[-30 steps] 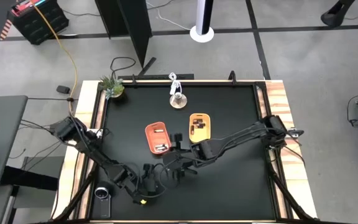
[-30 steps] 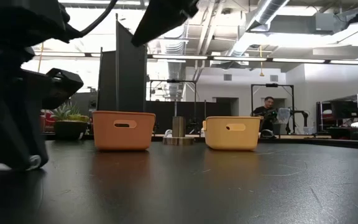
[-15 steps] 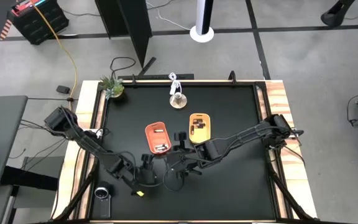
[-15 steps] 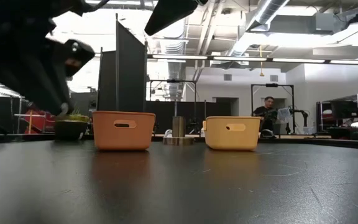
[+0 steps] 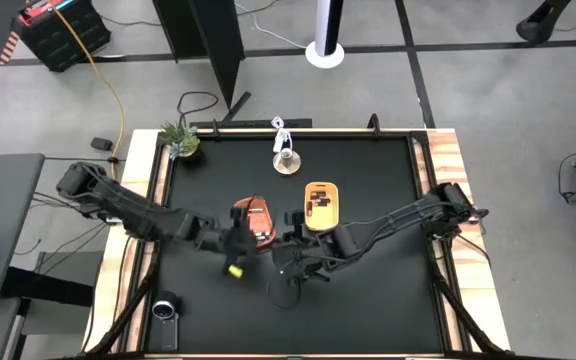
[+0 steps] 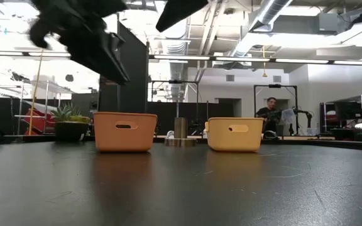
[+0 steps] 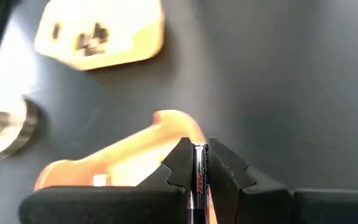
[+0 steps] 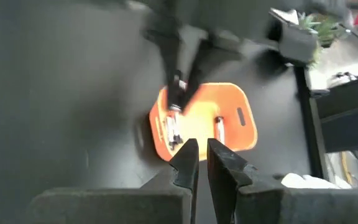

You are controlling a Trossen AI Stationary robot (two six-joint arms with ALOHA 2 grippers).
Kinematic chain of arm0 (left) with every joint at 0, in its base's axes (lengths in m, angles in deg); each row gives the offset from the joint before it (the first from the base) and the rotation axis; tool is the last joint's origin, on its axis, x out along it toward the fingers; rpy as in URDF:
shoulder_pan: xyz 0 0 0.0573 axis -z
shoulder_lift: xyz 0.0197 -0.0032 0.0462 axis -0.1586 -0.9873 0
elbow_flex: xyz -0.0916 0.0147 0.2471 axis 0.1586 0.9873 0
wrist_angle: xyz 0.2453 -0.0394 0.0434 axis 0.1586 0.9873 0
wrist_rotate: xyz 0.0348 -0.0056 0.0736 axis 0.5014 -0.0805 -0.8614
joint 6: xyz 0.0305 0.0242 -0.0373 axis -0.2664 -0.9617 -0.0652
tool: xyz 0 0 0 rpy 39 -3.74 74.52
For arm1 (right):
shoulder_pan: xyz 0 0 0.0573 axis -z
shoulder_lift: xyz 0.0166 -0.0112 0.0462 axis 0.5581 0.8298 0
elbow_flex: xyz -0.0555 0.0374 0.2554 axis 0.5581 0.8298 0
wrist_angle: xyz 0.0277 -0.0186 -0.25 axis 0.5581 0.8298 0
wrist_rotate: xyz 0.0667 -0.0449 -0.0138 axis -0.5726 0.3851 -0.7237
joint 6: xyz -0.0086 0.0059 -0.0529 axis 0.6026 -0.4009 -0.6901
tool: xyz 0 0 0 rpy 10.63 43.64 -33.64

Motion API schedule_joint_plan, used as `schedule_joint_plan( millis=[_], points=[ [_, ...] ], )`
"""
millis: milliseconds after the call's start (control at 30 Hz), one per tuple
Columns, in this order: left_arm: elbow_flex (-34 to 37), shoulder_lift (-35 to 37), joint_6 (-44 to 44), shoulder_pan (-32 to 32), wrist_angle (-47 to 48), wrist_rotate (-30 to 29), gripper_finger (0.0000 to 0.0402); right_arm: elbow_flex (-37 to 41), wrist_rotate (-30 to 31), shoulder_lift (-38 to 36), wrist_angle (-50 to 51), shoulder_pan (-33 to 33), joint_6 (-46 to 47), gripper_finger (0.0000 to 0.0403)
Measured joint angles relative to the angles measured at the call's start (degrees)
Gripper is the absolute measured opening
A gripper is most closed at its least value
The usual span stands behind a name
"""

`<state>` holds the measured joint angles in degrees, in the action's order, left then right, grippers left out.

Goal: Sort batteries
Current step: Put the silver battery into the orange bin, then return to Home Position

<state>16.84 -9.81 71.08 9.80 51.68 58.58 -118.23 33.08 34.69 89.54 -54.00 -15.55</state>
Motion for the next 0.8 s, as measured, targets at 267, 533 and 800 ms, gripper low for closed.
schedule_joint_plan(
  millis=[267, 533, 800],
  points=[
    [3.68, -0.02, -1.63, -11.99, -3.64, 6.9, 0.0039, 0.04, 3.37, -4.05, 4.4, -2.7, 3.41, 0.0052],
    [7.1, 0.02, -1.04, -13.43, -12.52, 9.1, 0.0066, 4.17, 9.64, -10.41, 8.08, -6.1, 9.68, 0.0052],
    [9.74, 0.41, 1.11, -13.22, -15.74, 8.51, 0.0134, 19.99, 18.47, -22.21, 4.53, -11.51, 19.76, 0.0052]
  ],
)
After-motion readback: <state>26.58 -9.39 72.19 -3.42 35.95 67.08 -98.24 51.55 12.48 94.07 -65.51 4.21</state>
